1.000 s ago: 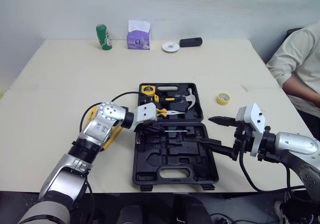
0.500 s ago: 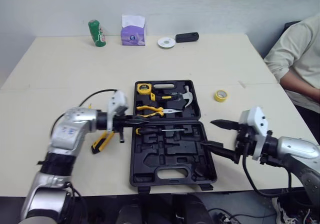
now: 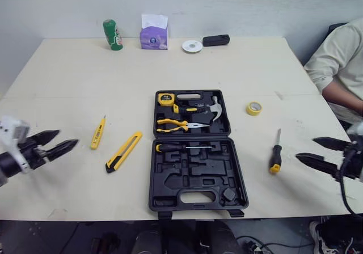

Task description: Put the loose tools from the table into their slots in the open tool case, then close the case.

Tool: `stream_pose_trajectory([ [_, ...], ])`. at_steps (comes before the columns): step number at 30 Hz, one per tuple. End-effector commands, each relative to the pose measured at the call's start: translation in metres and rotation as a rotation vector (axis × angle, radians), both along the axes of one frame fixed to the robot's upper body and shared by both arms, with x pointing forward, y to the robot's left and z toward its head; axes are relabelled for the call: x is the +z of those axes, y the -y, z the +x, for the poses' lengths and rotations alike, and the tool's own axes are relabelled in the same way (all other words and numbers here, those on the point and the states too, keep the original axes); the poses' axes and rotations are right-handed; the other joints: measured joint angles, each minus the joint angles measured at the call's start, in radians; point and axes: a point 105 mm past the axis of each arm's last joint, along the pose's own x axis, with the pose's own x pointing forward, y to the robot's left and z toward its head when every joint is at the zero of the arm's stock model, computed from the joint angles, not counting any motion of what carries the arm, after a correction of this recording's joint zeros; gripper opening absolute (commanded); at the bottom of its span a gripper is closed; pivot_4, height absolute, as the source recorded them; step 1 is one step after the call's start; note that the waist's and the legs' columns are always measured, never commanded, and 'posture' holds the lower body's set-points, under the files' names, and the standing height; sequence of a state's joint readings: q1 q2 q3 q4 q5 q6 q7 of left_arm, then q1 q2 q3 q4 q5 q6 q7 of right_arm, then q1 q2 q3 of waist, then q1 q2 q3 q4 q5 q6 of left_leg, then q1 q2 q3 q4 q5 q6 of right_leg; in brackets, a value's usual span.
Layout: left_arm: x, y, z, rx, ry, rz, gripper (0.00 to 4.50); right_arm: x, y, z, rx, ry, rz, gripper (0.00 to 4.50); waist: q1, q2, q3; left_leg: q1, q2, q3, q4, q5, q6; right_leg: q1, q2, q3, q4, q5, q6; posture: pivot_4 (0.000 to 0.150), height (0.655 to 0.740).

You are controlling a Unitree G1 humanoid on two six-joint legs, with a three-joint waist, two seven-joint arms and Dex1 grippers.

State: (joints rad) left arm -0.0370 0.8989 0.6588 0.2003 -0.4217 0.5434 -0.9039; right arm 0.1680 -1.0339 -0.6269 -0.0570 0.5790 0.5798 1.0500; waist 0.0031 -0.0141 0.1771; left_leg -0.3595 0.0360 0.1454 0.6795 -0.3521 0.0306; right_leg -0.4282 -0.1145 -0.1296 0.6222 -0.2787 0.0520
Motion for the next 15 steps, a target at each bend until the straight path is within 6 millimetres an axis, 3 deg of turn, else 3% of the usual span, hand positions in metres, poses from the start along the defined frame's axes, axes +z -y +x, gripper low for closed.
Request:
stream_pose_trajectory([
  [1,0.007,-0.041,-0.015,0.144,0.001,0.151,4.47,0.011,0.035,-0.01,-0.088,0.021,-0.066,4.5,-0.002,0.001,0.0,0.0,0.0,0.0,0.0,0.0,-0.001,0.0,0.0,0.0,0.0,0.0,0.0,0.15,0.7316],
  [4,0.008,-0.065,-0.024,0.205,-0.045,0.243,4.47,0.01,0.057,-0.018,-0.144,-0.002,-0.086,4.5,-0.003,0.002,0.001,0.0,0.0,0.001,-0.001,-0.001,-0.001,-0.001,0.0,0.0,-0.001,0.0,-0.001,0.15,0.7316],
  [8,0.005,-0.08,-0.025,0.237,-0.081,0.298,4.47,0.007,0.067,-0.019,-0.179,-0.005,-0.1,4.5,-0.005,0.004,0.002,0.001,0.0,0.001,-0.004,-0.001,-0.002,-0.002,-0.001,0.001,-0.001,-0.001,-0.001,0.15,0.7316],
  [15,0.002,-0.063,-0.006,0.148,-0.067,0.283,4.47,-0.002,0.049,-0.016,-0.157,0.03,-0.101,4.5,-0.005,0.006,0.003,0.002,0.0,0.003,-0.015,0.006,-0.013,-0.006,0.0,0.001,-0.001,-0.002,-0.003,0.15,0.7316],
])
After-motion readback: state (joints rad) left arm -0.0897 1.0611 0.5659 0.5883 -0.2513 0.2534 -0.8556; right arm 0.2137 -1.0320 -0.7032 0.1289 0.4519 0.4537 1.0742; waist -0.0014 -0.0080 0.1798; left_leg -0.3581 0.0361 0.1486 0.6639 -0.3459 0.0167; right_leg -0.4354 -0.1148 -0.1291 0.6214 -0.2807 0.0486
